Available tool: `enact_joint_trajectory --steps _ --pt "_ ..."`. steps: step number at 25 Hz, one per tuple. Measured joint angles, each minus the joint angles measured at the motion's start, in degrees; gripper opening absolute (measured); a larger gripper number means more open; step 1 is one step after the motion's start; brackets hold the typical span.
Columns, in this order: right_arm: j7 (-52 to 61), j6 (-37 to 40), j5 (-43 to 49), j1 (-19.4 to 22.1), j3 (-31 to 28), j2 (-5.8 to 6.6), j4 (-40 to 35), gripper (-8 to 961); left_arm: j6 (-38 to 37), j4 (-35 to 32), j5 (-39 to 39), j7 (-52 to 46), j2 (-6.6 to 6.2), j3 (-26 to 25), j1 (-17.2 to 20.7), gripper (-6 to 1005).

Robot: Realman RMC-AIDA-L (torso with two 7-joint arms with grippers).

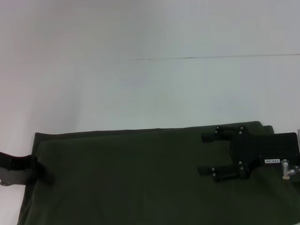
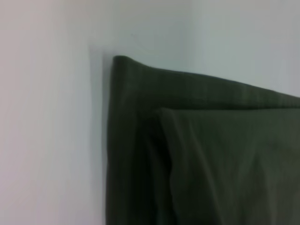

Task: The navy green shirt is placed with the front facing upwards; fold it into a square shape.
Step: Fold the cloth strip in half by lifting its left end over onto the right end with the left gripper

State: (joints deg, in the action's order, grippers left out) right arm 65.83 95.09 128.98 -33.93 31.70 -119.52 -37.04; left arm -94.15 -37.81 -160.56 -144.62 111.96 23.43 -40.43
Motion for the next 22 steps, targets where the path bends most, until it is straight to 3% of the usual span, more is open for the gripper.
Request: enact_joint_trajectory --steps 4,10,17,22 --pt "0.0 -0.02 -0.05 0.0 0.06 0.0 0.0 899 -0.14 0.02 -0.02 0.0 0.0 0.62 -0.04 190" --pt "0.0 -0.06 -0.19 -0.04 -0.06 -0.04 0.02 899 0.09 -0.01 0.0 0.0 0.0 0.74 -0.09 31" --pt "-0.01 -0.09 -2.4 0.02 -0.32 -0.08 0.05 899 0.2 -1.59 -1.19 -0.25 -0.24 0.75 -0.36 31" --pt "-0.25 -0.31 -5.08 0.59 -0.47 -0.09 0.05 899 0.19 -4.94 -3.2 -0.84 -1.69 1.01 -0.43 30"
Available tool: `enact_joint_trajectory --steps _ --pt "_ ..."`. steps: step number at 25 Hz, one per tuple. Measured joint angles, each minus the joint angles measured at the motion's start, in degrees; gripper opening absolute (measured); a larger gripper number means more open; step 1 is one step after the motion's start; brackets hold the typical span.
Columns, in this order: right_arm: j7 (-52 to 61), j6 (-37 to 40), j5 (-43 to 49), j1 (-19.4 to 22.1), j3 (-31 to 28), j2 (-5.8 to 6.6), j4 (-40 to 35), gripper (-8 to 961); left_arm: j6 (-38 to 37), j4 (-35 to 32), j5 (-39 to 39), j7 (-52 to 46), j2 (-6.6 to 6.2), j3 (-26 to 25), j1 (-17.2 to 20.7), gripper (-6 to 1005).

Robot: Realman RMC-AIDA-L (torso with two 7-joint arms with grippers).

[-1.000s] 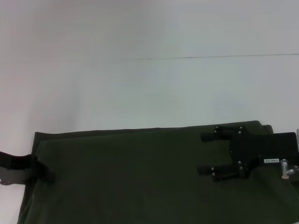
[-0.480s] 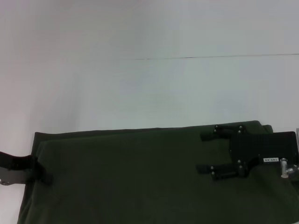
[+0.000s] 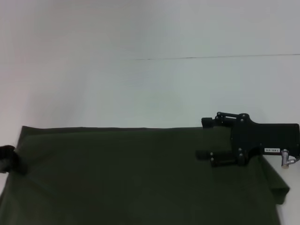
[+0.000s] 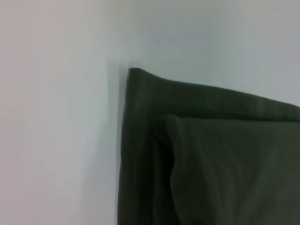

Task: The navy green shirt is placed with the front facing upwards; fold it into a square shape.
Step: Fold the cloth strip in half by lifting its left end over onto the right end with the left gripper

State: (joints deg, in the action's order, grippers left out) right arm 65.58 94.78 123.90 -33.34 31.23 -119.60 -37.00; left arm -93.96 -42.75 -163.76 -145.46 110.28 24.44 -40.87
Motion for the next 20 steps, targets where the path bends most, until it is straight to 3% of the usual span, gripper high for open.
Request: enact_joint_trajectory --steps 12,20 --pt "-0.18 -0.58 -2.44 0.11 0.07 -0.09 0.71 900 0.94 -6.6 -0.07 -2.17 -3.7 3.42 0.77 31" --pt "-0.28 -0.87 -2.53 0.12 -0.05 -0.19 1.5 900 -0.34 -6.37 0.14 -3.29 -3.79 3.27 -0.12 31"
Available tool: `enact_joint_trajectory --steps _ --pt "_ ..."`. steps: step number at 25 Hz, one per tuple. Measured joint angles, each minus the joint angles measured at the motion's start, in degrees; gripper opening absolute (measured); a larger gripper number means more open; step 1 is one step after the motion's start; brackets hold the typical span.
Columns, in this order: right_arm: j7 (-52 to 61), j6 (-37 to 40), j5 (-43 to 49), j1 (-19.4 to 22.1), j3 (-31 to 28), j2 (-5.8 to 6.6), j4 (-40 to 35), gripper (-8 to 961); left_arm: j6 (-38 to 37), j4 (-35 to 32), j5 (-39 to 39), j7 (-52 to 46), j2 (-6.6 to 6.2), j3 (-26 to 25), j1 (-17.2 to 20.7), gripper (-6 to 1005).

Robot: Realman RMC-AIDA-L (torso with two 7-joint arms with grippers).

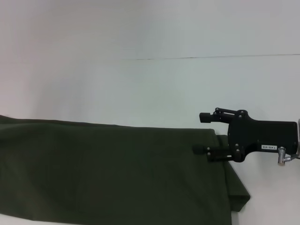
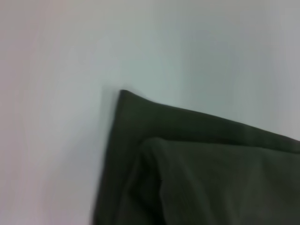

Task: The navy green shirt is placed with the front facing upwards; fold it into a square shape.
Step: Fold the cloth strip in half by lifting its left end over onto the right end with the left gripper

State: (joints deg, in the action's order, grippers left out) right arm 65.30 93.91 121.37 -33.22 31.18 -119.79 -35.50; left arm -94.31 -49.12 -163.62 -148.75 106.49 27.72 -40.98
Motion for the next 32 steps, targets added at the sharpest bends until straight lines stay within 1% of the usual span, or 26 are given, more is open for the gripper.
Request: enact_joint_trajectory --steps 4,7,14,17,20,27,28,31,32 --pt "0.0 -1.4 -1.16 0.08 0.0 -0.08 0.64 900 -3.63 -0.11 1.3 -0.72 0.38 -0.34 -1.39 31" --pt "-0.01 -2.65 -3.05 0.56 0.01 -0.08 1.14 900 -7.58 -0.51 4.55 -1.49 1.01 -0.47 -2.75 31" --pt "0.0 -6.4 -9.02 2.67 0.02 -0.07 1.33 900 -14.37 -1.06 16.14 -4.68 3.24 -0.27 -4.92 31" --pt "-0.07 -7.64 -11.03 3.52 0.02 -0.07 1.33 899 -15.94 -1.05 19.72 -5.95 5.04 0.02 -5.61 30" --pt "-0.73 -8.32 -12.62 4.19 0.02 -0.07 1.62 899 -16.15 -0.75 22.23 -6.53 7.38 0.14 -6.21 30" --pt "-2.38 -9.65 -15.38 4.89 -0.16 -0.01 2.99 899 -13.88 -0.44 27.02 -6.49 12.92 0.21 -6.62 30" --pt "-2.4 -9.93 -15.56 4.93 -0.17 -0.02 3.14 899 -13.54 -0.37 27.41 -6.2 13.9 0.36 -6.63 30" --pt "-2.68 -11.0 -16.05 4.97 -0.17 -0.06 3.97 899 -12.15 0.67 28.97 -5.2 16.17 1.68 -6.49 30" --pt "-2.8 -11.3 -16.17 4.97 -0.17 -0.04 4.15 899 -11.72 1.54 29.85 -4.74 16.65 2.31 -6.42 30"
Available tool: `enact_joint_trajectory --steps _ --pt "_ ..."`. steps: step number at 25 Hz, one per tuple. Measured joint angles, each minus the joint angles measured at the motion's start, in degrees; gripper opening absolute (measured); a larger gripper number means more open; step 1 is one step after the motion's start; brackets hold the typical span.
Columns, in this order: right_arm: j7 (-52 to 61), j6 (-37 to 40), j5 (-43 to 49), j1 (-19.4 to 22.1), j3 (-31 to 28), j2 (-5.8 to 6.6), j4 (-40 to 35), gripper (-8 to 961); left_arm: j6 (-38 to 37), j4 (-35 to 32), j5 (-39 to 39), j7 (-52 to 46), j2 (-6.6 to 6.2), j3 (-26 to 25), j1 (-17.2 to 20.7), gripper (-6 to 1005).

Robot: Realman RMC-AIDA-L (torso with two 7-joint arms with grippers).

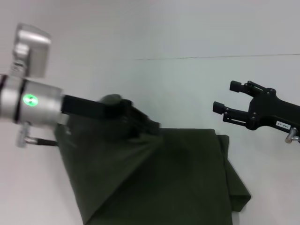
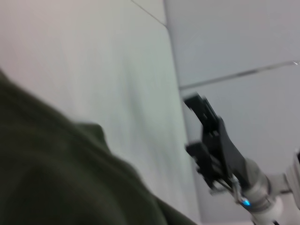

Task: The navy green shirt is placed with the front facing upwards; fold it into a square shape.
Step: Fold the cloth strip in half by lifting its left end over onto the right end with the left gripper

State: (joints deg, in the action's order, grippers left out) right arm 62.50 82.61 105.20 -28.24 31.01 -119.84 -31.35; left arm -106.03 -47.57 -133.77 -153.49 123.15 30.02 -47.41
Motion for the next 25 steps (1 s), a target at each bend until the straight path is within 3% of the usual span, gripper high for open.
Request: enact_joint_trajectory --steps 4,9,16,25 --pt "-0.15 -1.01 -0.18 0.03 0.0 0.06 0.47 900 2.91 5.14 4.82 2.68 0.94 1.57 0.3 30" --pt "-0.18 -1.13 -0.18 0.04 0.02 0.06 1.01 900 8.64 14.11 10.34 8.48 0.99 1.7 1.04 30" --pt "-0.19 -1.32 -0.18 -0.42 0.02 -0.02 1.12 899 13.4 21.55 11.89 13.99 1.12 2.04 1.7 31" --pt "-0.2 -1.87 -0.25 -1.09 0.02 -0.04 1.75 900 14.12 26.94 12.57 17.19 1.2 4.56 2.2 45"
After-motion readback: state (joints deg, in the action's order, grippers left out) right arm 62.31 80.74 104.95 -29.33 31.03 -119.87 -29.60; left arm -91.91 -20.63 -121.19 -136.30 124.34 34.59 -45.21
